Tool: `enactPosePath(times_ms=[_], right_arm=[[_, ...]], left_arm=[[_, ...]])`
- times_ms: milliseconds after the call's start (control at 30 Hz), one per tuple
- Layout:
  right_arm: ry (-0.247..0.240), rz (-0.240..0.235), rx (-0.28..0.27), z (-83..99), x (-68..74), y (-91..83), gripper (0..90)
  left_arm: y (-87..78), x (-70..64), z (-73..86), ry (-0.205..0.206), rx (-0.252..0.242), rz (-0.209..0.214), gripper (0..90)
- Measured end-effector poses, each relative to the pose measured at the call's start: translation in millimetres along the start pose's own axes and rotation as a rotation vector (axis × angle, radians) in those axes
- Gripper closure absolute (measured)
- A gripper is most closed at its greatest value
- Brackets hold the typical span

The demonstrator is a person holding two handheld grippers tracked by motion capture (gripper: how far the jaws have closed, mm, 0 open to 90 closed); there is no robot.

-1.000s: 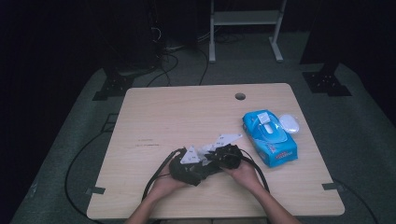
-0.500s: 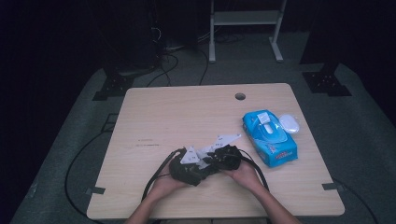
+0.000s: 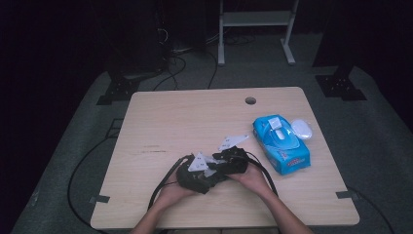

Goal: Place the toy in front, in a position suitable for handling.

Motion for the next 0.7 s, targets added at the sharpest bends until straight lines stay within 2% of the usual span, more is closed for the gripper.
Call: enactPosePath(times_ms=[33, 67, 167, 200, 233, 267, 367, 433, 500, 567, 600, 700], right_arm=[[0.000, 0.000, 0.000, 0.0, 0.0, 0.0, 62.5], [-0.017, 0.009, 0.001, 0.5, -0.8, -0.7, 72.8], [-0.009, 0.006, 0.005, 2.7, -4.4, -2.9, 76.8], [-0.014, 0.028, 0.006, 6.3, -9.2, -6.5, 78.6], [-0.014, 0.028, 0.006, 6.3, -9.2, -6.5, 78.6], [-0.014, 0.056, 0.006, 10.7, -15.3, -10.8, 80.0], [0.008, 0.059, 0.009, 15.0, -19.5, -15.0, 80.8], [0.020, 0.056, 0.002, 15.9, -18.7, -16.6, 81.2], [-0.006, 0.015, -0.005, 12.1, -4.7, -10.0, 81.5], [-0.046, 0.018, 0.005, 10.1, 3.9, -4.9, 81.4], [-0.057, 0.023, 0.008, 9.8, 5.0, -4.0, 81.5], [-0.048, 0.027, 0.010, 11.5, 1.3, -5.9, 81.5]], left_arm=[[0.0, 0.0, 0.0, 0.000, 0.000, 0.000, 23.9], [0.2, 0.4, 1.4, 0.007, 0.006, 0.002, 23.9], [0.3, 0.6, 2.0, 0.005, 0.011, 0.004, 23.9], [0.3, 1.2, 2.8, 0.006, 0.015, 0.003, 23.9], [0.3, 1.2, 2.8, 0.006, 0.015, 0.003, 23.9], [0.8, 1.2, 3.7, -0.004, 0.016, 0.006, 23.9], [1.3, 1.1, 3.4, -0.002, 0.016, 0.007, 23.9], [2.0, 0.7, 1.9, 0.001, 0.015, 0.003, 23.9], [2.8, 0.8, 1.7, -0.001, 0.017, 0.003, 23.8], [3.4, 1.7, 4.3, -0.003, 0.026, 0.001, 23.9], [3.0, 2.3, 5.1, -0.002, 0.028, 0.000, 23.9], [2.2, 3.1, 6.1, -0.011, 0.026, -0.001, 23.9]])
Point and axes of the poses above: each handheld gripper's, and its own axes: y roughly forward along the jaws, z roughly out of its underside, x roughly to its left, the point moved 8 cm from there along y, roughly forward along the jaws
